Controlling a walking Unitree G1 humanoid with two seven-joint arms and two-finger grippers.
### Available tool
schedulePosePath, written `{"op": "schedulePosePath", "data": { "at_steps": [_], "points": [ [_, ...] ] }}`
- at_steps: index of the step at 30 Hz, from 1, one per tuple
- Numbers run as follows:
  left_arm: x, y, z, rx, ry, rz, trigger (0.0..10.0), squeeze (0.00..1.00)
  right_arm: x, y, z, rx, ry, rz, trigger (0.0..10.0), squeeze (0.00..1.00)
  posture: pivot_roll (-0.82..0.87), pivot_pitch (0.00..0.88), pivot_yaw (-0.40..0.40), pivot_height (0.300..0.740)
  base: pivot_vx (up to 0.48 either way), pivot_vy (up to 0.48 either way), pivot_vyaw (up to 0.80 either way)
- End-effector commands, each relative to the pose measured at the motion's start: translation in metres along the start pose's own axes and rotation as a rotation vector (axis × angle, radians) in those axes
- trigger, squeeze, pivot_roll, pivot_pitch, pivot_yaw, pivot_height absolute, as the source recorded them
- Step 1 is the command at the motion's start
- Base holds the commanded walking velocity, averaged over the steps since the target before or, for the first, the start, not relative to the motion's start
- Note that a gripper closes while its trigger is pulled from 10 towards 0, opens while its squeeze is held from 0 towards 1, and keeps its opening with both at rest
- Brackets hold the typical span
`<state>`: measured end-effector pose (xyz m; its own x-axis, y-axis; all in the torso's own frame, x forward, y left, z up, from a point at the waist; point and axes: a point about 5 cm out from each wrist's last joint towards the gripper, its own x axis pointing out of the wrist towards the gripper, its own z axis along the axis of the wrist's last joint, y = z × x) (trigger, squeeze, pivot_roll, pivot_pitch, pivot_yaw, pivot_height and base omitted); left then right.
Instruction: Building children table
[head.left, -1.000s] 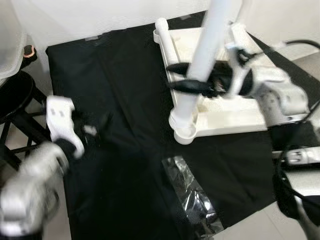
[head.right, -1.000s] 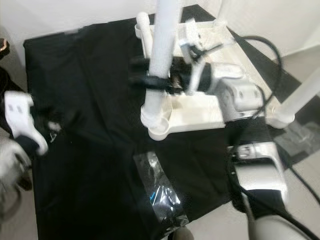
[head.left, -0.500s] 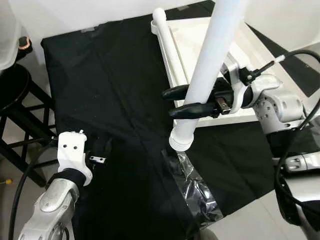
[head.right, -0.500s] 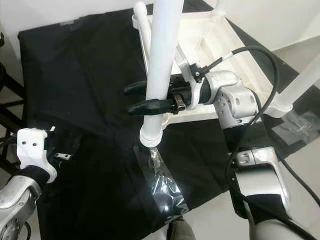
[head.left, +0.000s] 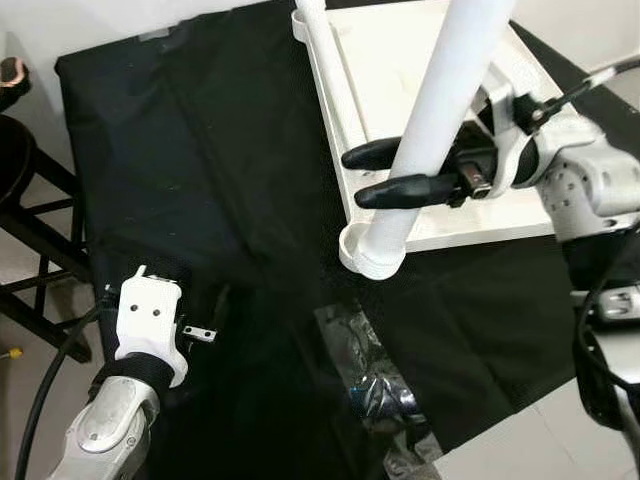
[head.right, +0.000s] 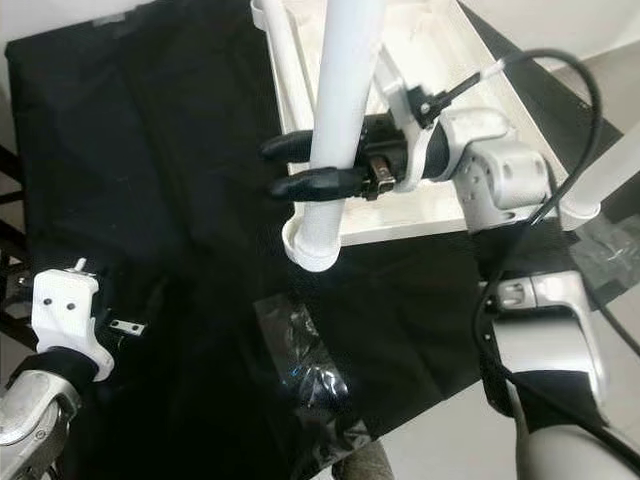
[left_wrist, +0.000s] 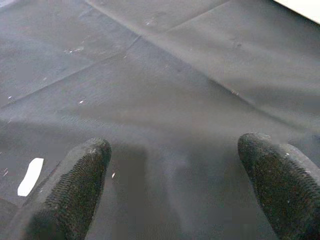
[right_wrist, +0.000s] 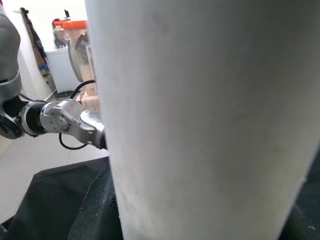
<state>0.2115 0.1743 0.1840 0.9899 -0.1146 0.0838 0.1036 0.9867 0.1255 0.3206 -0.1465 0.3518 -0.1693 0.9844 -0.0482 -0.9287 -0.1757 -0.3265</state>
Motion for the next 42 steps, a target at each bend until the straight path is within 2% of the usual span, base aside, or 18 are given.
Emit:
{"op": "schedulePosePath", "data": {
  "at_steps": [1,13,14,25,30,33,40,42],
  "points": [
    [-0.004,0.0,-0.003,0.011,0.023,0.004,10.0,0.0,0.002,0.001,-0.003,-0.004,0.013,0.02,10.0,0.0,0.02,0.41,0.022,0.74,0.0,0.0,0.0],
    [-0.004,0.002,-0.003,0.014,0.029,0.01,10.0,0.0,0.011,-0.014,-0.014,-0.011,0.058,-0.003,10.0,0.0,0.02,0.417,0.027,0.74,0.0,0.0,0.0],
    [-0.004,0.003,-0.003,0.014,0.03,0.01,10.0,0.0,0.017,-0.016,-0.017,-0.002,0.068,0.015,10.0,0.0,0.02,0.422,0.026,0.74,0.0,0.0,0.0],
    [-0.005,0.004,-0.002,0.013,0.031,0.017,10.0,0.0,0.027,-0.014,-0.025,0.032,0.103,0.07,10.0,0.0,0.02,0.428,0.018,0.74,0.0,0.0,0.0],
    [-0.006,0.004,-0.003,0.01,0.032,0.019,10.0,0.0,0.027,-0.014,-0.029,0.036,0.142,0.078,10.0,0.0,0.01,0.43,0.016,0.74,0.0,0.0,0.0],
    [-0.006,0.004,-0.003,0.009,0.032,0.019,10.0,0.0,0.028,-0.015,-0.036,0.038,0.206,0.077,10.0,0.0,0.01,0.433,0.016,0.74,0.0,0.0,0.0],
    [-0.007,0.004,-0.003,0.01,0.032,0.021,10.0,0.0,0.037,-0.026,-0.029,0.018,0.202,0.064,10.0,0.0,0.01,0.432,0.013,0.74,0.0,0.0,0.0],
    [-0.007,0.004,-0.003,0.011,0.032,0.022,10.0,0.0,0.041,-0.031,-0.027,0.009,0.206,0.024,10.0,0.0,0.0,0.431,0.013,0.74,0.0,0.0,0.0]
  ]
}}
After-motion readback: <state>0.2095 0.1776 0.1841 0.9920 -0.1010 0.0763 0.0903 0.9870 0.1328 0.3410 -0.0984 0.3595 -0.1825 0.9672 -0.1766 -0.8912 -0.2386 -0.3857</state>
